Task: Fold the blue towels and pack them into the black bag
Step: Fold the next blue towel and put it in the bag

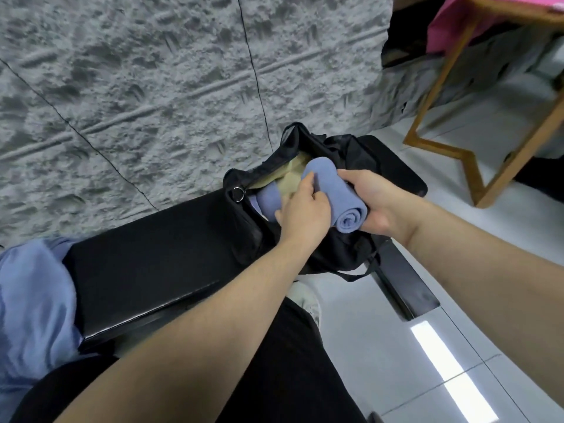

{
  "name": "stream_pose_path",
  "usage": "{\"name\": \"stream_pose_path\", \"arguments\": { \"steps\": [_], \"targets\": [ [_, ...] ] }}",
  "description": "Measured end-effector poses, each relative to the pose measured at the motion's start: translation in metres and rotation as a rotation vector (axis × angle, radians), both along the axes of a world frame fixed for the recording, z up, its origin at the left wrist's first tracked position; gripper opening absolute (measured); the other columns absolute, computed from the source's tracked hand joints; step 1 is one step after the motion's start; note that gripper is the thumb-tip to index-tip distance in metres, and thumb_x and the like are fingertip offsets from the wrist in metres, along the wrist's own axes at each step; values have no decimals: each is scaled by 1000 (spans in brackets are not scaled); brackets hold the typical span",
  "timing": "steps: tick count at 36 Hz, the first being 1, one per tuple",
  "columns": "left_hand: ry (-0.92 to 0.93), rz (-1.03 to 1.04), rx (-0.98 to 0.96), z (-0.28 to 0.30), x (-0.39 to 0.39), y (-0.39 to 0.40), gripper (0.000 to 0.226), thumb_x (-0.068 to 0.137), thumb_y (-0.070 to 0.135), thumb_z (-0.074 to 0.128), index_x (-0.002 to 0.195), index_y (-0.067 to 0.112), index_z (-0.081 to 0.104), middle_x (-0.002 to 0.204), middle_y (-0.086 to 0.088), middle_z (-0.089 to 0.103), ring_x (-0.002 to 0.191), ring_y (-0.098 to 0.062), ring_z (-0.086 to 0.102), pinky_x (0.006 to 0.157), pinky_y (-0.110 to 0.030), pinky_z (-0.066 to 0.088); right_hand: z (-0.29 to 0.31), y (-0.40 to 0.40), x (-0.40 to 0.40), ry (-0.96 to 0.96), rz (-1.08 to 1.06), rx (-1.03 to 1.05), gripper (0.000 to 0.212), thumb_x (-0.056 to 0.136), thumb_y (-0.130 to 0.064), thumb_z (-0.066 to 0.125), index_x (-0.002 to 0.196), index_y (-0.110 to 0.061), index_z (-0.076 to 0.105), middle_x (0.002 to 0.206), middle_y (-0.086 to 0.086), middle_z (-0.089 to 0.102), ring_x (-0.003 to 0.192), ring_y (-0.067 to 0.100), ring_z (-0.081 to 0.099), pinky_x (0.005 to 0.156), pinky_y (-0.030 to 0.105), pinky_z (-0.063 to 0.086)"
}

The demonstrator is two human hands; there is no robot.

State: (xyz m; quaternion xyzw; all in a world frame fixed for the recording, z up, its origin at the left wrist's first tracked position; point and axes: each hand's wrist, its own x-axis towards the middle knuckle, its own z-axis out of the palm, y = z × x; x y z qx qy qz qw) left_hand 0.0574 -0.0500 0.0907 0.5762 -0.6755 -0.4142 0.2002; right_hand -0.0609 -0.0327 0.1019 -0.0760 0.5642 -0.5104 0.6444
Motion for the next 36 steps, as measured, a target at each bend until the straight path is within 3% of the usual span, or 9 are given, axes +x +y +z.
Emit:
{"name": "stream_pose_path", "arguments": {
  "steps": [4, 8, 12, 16, 18, 22, 25, 30, 36],
  "targets": [
    [-17, -99, 51, -7, 0, -13, 57, 90, 29, 36, 147, 30, 32, 122, -6, 63, 121, -30, 51, 106, -47, 37, -11, -6, -9, 122, 19, 16, 33, 103, -18, 41, 77, -1, 53, 49, 8, 59, 41, 17, 58, 41, 19, 44],
    [-119, -159, 44, -7, 8, -31, 37, 90, 27, 42, 127, 25, 39, 109, -4, 64, 101, -28, 61, 86, -40, 49, -13, -14, -18, 297, 115, 46, 22, 96, -23, 53, 95, -4, 63, 71, 11, 68, 66, 27, 63, 66, 33, 48],
    [-275, -197, -92, -1, 17, -54, 19, 91, 19, 43, 106, 23, 54, 86, 4, 63, 82, -21, 64, 64, -30, 48, -11, -30, -17, 489, 224, 30, 34, 94, -30, 54, 120, -9, 63, 100, 15, 63, 85, 27, 59, 75, 38, 44],
    [-507, -302, -149, -8, 26, -74, 36, 92, 14, 44, 121, 23, 63, 108, 1, 68, 101, -24, 63, 75, -30, 51, -9, -48, -11, 711, 408, 22, 39, 100, -27, 45, 135, -11, 52, 128, 23, 58, 105, 32, 63, 81, 37, 47],
    [-624, -380, -155, -16, 31, -82, 36, 88, 13, 47, 119, 22, 64, 105, -3, 67, 100, -25, 62, 71, -31, 49, -9, -56, -7, 811, 498, -7, 39, 101, -25, 41, 136, -11, 49, 135, 26, 51, 97, 27, 55, 77, 35, 37],
    [-778, -489, -163, -31, 41, -92, 26, 86, 21, 56, 107, 14, 69, 109, -6, 55, 96, -22, 56, 66, -31, 43, -12, -71, 1, 1014, 615, -43, 33, 101, -29, 41, 133, -23, 46, 92, 5, 54, 72, 17, 44, 61, 29, 33],
    [-775, -510, -218, -39, 46, -95, 32, 87, 23, 56, 114, 12, 68, 121, -8, 56, 111, -26, 54, 81, -35, 50, -15, -81, 10, 1124, 699, -40, 39, 101, -29, 41, 140, -24, 40, 96, 7, 53, 67, 19, 46, 55, 29, 33],
    [-847, -666, -247, -44, 52, -91, 43, 93, 43, 48, 131, 26, 59, 139, -1, 45, 132, -28, 32, 104, -46, 41, -23, -98, 34, 1218, 813, 18, 45, 99, -21, 43, 143, -12, 41, 136, 13, 50, 116, 30, 54, 89, 32, 44],
    [-793, -736, -376, -39, 50, -78, 33, 95, 39, 47, 121, 32, 65, 117, -1, 62, 114, -24, 47, 80, -32, 33, -24, -106, 46, 1265, 835, 17, 36, 101, -16, 45, 132, -1, 53, 135, 21, 54, 126, 37, 49, 96, 38, 40]
  ]
}}
